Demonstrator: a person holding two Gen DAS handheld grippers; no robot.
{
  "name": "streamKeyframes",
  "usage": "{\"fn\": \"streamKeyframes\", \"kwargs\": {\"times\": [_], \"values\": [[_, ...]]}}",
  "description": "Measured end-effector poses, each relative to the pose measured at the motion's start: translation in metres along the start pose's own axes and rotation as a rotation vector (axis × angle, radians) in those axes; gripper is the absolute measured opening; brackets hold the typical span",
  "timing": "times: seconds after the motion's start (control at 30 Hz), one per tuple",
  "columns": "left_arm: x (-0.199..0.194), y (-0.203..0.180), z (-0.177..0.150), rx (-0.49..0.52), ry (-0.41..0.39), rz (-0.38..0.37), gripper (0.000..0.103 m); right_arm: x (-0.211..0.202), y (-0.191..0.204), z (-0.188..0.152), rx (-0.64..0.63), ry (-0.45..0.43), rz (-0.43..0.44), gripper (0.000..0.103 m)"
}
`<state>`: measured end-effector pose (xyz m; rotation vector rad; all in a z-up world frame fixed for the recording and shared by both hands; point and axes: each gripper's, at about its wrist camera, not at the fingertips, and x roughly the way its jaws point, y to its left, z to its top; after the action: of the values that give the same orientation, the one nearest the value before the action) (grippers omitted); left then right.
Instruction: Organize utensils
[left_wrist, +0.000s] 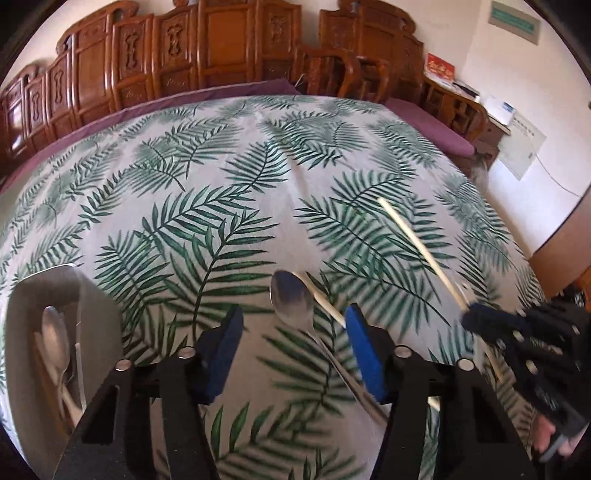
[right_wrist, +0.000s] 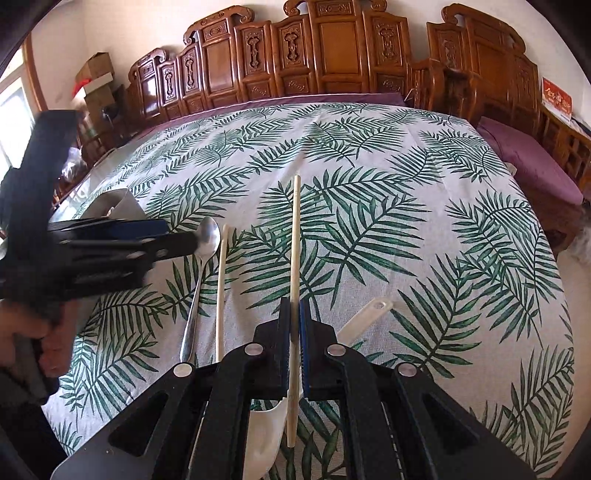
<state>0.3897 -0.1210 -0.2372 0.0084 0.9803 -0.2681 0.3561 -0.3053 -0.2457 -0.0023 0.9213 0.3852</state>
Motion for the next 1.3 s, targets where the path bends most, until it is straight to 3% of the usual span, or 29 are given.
{"fn": "streamKeyframes", "kwargs": {"times": [0.1, 0.2, 0.3, 0.53, 0.63, 1.3], "values": [[0.017, 0.004, 0.004, -0.016, 0.03, 0.028, 0.037, -0.001, 0.002, 0.0, 0.001, -0.003, 0.014, 0.006], [0.026, 0.004, 0.004, -0.023, 0.039, 0.038, 0.035, -0.002, 0.004, 0.0, 0.001, -0.006, 0.026, 0.006], [0.027, 0.0, 0.003, -0.004, 0.027, 0.053, 0.031, -0.002, 0.004, 0.0, 0.002, -0.007, 0.032, 0.006], [0.021, -0.007, 0.002, 0.029, 0.016, 0.042, 0.007, -0.001, 0.007, 0.0, 0.004, -0.005, 0.034, 0.006], [0.015, -0.004, 0.002, 0.027, 0.022, 0.028, 0.003, 0.0, 0.01, 0.001, 0.002, -0.004, 0.035, 0.006], [-0.096, 0.029, -0.018, 0.071, -0.107, 0.04, 0.001, 0.0, 0.068, -0.001, -0.093, -0.011, 0.062, 0.006]]}}
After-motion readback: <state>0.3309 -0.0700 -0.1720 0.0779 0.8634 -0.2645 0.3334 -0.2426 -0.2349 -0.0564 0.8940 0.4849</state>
